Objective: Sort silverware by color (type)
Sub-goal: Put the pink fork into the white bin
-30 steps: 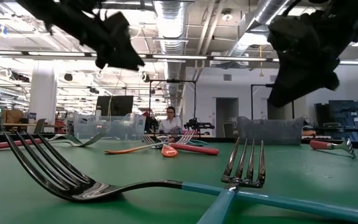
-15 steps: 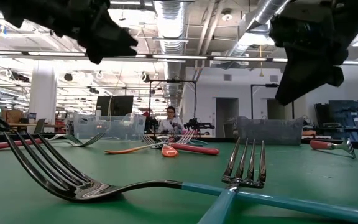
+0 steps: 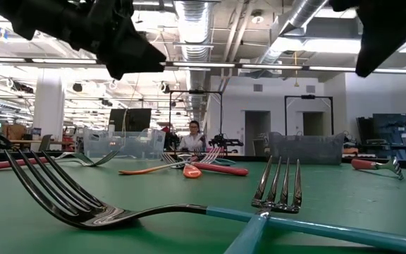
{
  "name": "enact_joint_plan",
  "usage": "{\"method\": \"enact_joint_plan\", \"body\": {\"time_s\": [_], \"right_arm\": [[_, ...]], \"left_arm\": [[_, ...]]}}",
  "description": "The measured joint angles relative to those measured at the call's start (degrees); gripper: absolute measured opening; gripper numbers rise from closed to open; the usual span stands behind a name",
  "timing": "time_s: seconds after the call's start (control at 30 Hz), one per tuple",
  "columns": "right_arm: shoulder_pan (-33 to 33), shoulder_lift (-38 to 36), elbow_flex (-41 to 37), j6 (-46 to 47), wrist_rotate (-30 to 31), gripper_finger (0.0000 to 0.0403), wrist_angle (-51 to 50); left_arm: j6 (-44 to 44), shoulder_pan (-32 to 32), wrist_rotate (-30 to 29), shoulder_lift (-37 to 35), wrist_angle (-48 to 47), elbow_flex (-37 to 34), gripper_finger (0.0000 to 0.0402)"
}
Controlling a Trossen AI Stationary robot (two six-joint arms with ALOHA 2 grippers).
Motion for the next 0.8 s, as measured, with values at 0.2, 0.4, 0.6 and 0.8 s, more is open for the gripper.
{"method": "enact_joint_plan", "body": {"time_s": [0.2, 0.4, 0.6, 0.8], "right_arm": [[0.69, -0.01, -2.69, -10.0, -3.55, 0.0111, -0.56], [-1.84, 0.0, -7.27, 1.75, -5.06, 0.0111, -1.2], [-4.99, 0.0, -14.21, 14.17, -5.77, 0.0111, 6.05], [-9.21, 0.02, -19.57, 13.69, -7.17, 0.0111, 14.36]], "left_arm": [[1.72, -0.67, 0.84, 0.3, 0.15, 0.02, 0.0177], [-0.06, -0.64, -0.54, 0.32, -0.04, 0.02, 0.0178], [-2.34, -0.54, -5.2, 0.32, 0.19, 0.02, 0.0178], [-2.09, -0.54, -5.74, 0.32, 0.25, 0.02, 0.0178]]}}
